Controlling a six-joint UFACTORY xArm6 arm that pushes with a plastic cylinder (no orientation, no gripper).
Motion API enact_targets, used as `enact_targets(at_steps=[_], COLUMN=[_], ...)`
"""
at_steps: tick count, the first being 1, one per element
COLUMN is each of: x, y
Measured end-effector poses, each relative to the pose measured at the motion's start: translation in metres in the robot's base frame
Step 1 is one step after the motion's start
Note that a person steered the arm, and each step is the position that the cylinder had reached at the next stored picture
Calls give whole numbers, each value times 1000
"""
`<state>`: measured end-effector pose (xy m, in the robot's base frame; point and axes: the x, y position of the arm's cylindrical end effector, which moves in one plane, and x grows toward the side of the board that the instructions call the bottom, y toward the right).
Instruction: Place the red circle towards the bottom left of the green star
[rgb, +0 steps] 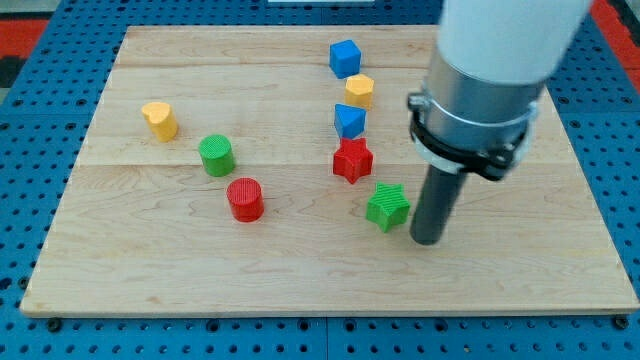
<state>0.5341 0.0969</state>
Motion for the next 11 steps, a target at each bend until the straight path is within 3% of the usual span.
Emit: enact_targets(at_steps=[3,4,5,6,7,8,9,10,11], x=[0,34,44,9,-51,-61,-27,-9,10], y=[-49,-61,-179,-269,-259,-198,-155,-214,-161])
